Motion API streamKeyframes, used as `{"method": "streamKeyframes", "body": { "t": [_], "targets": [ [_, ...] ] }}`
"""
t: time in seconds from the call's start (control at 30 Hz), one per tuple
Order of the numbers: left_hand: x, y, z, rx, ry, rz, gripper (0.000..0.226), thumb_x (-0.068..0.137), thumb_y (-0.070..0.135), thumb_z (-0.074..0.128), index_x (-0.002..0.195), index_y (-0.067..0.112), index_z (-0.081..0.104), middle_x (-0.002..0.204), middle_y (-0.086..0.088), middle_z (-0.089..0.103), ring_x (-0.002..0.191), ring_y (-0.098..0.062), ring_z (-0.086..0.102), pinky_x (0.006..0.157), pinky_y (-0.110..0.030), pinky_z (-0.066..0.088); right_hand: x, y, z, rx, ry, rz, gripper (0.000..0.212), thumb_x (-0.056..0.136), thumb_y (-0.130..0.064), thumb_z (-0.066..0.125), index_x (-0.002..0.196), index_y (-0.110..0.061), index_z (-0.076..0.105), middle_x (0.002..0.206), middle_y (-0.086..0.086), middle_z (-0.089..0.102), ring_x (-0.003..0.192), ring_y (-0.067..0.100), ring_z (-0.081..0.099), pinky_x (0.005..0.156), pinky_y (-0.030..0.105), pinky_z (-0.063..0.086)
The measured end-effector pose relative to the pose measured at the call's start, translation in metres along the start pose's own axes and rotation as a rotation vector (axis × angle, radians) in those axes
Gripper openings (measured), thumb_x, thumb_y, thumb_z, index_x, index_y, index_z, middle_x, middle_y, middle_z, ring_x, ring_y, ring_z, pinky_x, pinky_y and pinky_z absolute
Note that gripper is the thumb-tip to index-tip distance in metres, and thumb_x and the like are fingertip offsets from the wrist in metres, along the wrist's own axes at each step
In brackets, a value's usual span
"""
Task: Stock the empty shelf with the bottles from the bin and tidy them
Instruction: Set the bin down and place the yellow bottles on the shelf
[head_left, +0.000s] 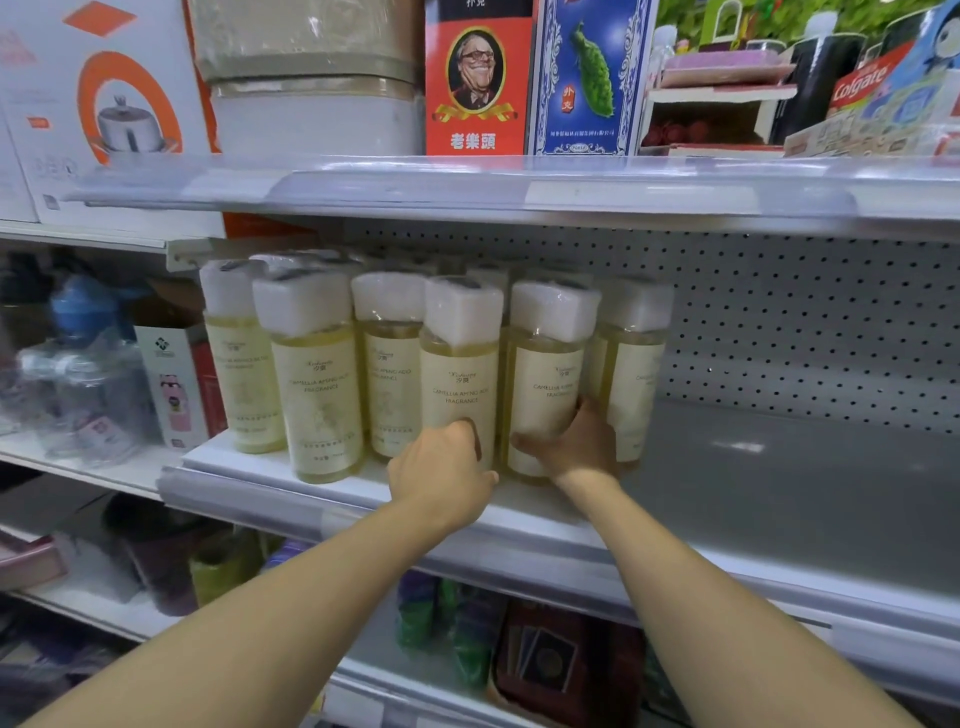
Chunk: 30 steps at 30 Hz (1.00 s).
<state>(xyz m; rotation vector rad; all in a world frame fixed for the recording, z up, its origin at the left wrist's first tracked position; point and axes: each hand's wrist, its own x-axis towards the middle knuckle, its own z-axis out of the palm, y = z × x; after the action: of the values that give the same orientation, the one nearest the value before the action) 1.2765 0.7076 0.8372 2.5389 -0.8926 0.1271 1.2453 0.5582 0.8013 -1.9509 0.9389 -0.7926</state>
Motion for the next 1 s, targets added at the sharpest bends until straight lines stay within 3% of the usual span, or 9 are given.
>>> {"method": "streamKeyframes", "body": {
  "t": [0.1,0.23,0.43,0.6,0.73,1.0],
  "targets": [
    [-0.001,-0.002,0.001,-0.001,-0.008,0.004,0.021,0.088,0.037,0.062,0.100,0.022,0.053,0.090,0.004,0.051,0.084,-0.017,0.047,0.071,-0.029,0.038,-0.004,0.000,0.001,-0.117,0.060,0.017,0.080,0.061,-0.042,0.085,0.124,-0.013,0.044,0.126,0.007,0.059,0.111,0.029,0.059,0.087,0.042,0.052],
    [-0.001,-0.001,0.002,-0.004,-0.008,0.008,0.022,0.088,0.037,0.062,0.100,0.021,0.053,0.090,0.003,0.052,0.084,-0.019,0.047,0.072,-0.029,0.038,-0.005,-0.008,0.002,-0.252,0.081,0.027,0.083,0.065,-0.048,0.082,0.124,-0.009,0.039,0.122,0.010,0.058,0.108,0.032,0.059,0.083,0.040,0.051],
    [0.004,-0.005,0.001,-0.005,-0.010,0.017,0.023,0.087,0.039,0.062,0.101,0.022,0.054,0.091,0.002,0.052,0.084,-0.020,0.048,0.072,-0.029,0.040,-0.006,-0.011,0.006,-0.366,0.092,0.067,0.097,0.064,-0.046,0.082,0.133,-0.005,0.027,0.130,0.013,0.041,0.118,0.033,0.048,0.088,0.041,0.046],
    [0.008,-0.006,0.002,-0.002,0.001,0.035,0.024,0.087,0.039,0.062,0.102,0.022,0.056,0.091,0.002,0.052,0.085,-0.021,0.050,0.072,-0.029,0.040,-0.003,-0.002,0.012,-0.353,0.086,0.080,0.089,0.063,-0.046,0.081,0.129,-0.008,0.034,0.125,0.010,0.051,0.114,0.031,0.053,0.089,0.044,0.050],
    [0.012,-0.007,0.004,0.021,0.015,0.052,0.024,0.087,0.039,0.062,0.102,0.021,0.057,0.093,0.001,0.054,0.097,-0.025,0.058,0.073,-0.029,0.040,0.004,-0.005,0.016,-0.394,0.110,0.080,0.092,0.066,-0.044,0.080,0.133,-0.005,0.030,0.130,0.014,0.043,0.116,0.034,0.049,0.089,0.043,0.049],
    [0.014,-0.009,0.004,0.027,0.014,0.053,0.024,0.086,0.040,0.062,0.101,0.021,0.058,0.091,0.002,0.053,0.092,-0.023,0.056,0.073,-0.029,0.041,0.009,-0.006,0.014,-0.376,0.114,0.038,0.084,0.071,-0.039,0.080,0.130,-0.003,0.032,0.130,0.015,0.045,0.113,0.034,0.054,0.084,0.038,0.046]
  ]
}}
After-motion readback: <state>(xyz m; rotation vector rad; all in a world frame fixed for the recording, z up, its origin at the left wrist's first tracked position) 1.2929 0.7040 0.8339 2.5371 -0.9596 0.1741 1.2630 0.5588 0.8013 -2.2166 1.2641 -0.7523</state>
